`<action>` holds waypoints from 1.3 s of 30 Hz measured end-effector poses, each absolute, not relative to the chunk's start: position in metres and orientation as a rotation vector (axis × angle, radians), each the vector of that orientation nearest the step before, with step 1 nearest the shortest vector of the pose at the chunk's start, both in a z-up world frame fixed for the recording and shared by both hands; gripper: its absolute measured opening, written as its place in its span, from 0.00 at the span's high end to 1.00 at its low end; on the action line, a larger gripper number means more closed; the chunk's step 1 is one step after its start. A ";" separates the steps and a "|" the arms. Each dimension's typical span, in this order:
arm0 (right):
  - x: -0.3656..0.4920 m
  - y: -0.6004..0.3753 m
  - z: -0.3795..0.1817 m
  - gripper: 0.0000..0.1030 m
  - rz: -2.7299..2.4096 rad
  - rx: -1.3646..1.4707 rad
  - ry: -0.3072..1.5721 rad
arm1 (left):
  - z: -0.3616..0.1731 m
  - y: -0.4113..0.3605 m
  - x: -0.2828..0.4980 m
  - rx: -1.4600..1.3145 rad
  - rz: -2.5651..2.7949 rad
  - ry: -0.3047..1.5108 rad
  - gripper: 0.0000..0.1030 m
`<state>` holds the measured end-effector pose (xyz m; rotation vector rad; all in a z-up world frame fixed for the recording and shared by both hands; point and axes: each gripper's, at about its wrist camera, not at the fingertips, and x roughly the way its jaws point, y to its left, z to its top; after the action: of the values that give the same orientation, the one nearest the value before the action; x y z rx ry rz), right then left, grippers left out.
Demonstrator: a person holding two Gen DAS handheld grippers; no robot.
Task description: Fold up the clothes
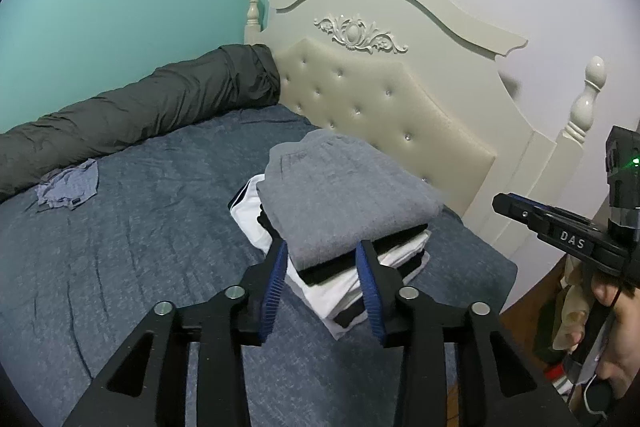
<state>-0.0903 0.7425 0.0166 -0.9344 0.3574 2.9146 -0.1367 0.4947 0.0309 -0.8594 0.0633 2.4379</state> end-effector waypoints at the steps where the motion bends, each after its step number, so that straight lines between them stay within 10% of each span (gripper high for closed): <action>1: -0.085 0.739 0.018 0.67 2.924 -0.926 0.349 | 0.031 0.493 -0.134 -0.859 2.437 0.067 0.59; 16: -0.032 0.710 0.017 0.47 2.912 -0.895 0.356 | 0.036 0.465 -0.090 -0.825 2.444 0.060 0.47; 39: 0.048 0.677 0.023 0.04 2.851 -0.816 0.343 | 0.032 0.432 -0.031 -0.786 2.461 0.040 0.00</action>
<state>0.0482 0.6767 0.0229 -0.8164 0.3428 2.8513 -0.0314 0.4318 0.0320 -0.7860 0.0401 2.4613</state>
